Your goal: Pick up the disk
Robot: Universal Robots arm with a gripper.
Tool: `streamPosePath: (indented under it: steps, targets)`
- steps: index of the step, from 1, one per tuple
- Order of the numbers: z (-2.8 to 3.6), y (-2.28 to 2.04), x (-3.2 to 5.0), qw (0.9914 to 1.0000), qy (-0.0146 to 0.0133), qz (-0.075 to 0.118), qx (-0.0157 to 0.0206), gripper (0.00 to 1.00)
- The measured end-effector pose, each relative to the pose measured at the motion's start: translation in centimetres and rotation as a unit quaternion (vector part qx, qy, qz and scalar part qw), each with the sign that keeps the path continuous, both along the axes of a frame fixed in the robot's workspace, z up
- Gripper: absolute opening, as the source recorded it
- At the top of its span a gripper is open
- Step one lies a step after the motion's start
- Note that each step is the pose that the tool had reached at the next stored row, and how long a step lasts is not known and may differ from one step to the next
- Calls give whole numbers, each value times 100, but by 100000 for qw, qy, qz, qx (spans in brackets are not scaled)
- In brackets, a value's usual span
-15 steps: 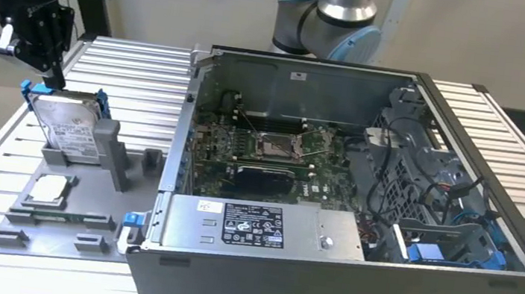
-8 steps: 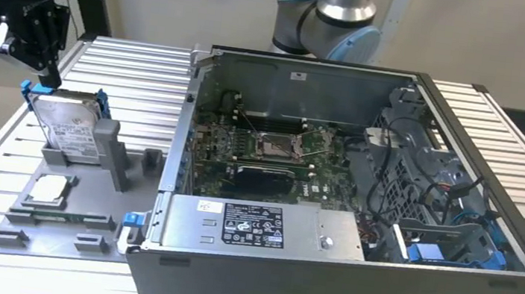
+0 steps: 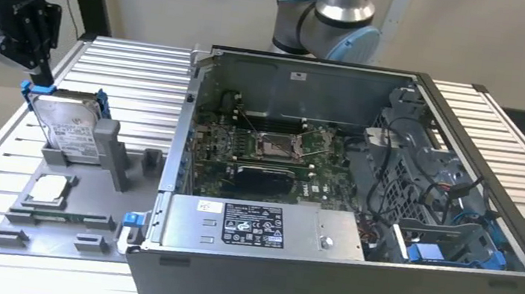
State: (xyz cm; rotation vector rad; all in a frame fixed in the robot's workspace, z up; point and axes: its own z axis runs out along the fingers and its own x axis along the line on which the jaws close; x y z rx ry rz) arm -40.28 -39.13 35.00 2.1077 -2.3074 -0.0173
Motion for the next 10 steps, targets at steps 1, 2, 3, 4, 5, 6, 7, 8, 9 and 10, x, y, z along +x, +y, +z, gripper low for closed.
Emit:
streamPosePath:
  steps: [1, 2, 3, 4, 5, 6, 7, 8, 9, 10]
  targets:
    - [-1, 0, -7, 100000, -1, 118, 43, 0]
    - [-1, 1, -15, 100000, 1, 219, 95, 0]
    - [-2, 1, -24, 99999, -2, 309, 156, 0]
    - [-2, 0, -30, 99999, -7, 362, 204, 0]
    - [-2, 0, -31, 99999, -3, 368, 210, 0]
    - [-2, 0, -31, 99999, -6, 374, 216, 0]
    - [-2, 1, -32, 99999, -4, 372, 217, 0]
    - [-2, 1, -33, 99999, -5, 367, 217, 0]
    - [-2, 0, -34, 99999, -6, 367, 218, 0]
    - [-2, 0, -34, 99999, -7, 368, 220, 0]
